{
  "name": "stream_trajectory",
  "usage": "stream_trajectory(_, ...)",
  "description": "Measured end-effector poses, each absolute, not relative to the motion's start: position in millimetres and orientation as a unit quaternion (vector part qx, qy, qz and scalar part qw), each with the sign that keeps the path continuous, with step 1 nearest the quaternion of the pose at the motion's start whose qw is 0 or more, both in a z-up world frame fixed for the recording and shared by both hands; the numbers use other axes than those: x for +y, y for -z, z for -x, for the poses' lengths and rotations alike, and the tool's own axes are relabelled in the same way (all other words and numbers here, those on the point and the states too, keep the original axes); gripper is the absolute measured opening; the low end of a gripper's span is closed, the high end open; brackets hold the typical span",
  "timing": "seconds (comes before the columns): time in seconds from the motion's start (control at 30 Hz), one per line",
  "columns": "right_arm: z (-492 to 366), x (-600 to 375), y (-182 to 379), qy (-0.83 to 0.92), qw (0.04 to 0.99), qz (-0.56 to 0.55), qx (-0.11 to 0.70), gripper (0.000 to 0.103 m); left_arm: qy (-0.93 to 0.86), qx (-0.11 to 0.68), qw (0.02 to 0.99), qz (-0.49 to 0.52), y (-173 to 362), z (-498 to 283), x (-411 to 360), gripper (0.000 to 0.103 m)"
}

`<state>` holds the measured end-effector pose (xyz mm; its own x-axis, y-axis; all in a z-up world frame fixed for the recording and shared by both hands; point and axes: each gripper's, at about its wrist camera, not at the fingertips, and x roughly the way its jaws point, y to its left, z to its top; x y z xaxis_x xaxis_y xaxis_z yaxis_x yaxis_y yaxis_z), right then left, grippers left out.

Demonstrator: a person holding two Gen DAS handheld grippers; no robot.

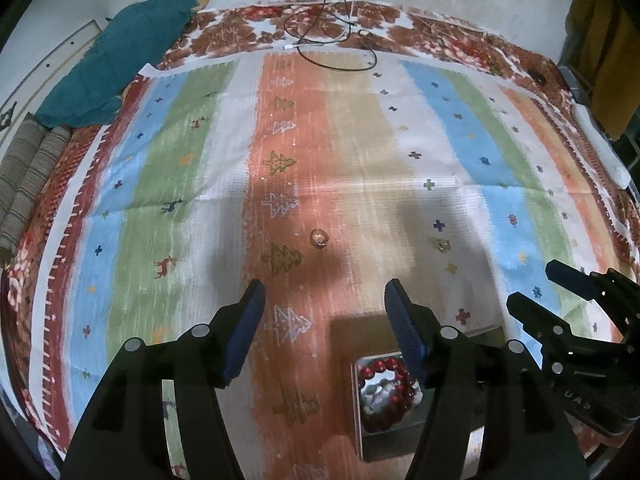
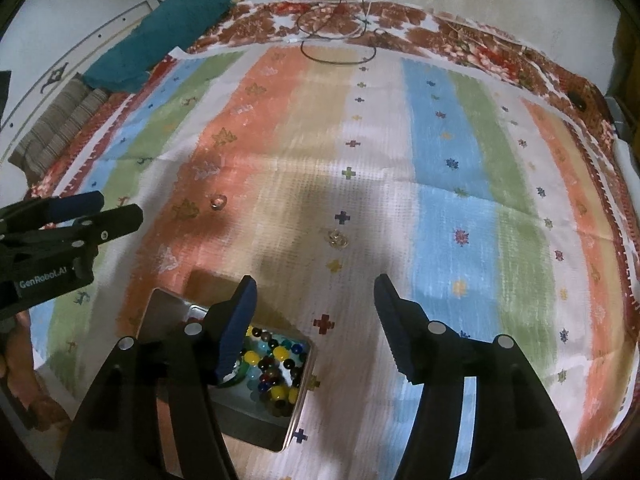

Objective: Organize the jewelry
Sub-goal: 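Move both open tools toward the small gold ring and gold charm on the cloth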

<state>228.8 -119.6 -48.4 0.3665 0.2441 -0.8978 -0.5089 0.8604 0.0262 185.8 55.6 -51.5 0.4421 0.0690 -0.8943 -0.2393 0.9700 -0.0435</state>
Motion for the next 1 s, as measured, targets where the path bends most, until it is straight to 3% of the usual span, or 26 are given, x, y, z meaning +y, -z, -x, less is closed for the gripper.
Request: stream_trajectory(1.0, -284, -105, 103, -0.199, 0.787, 0.146, 0.566, 0.064, -0.093, 0.570, 0.815, 0.044, 96, -248, 64, 0.066)
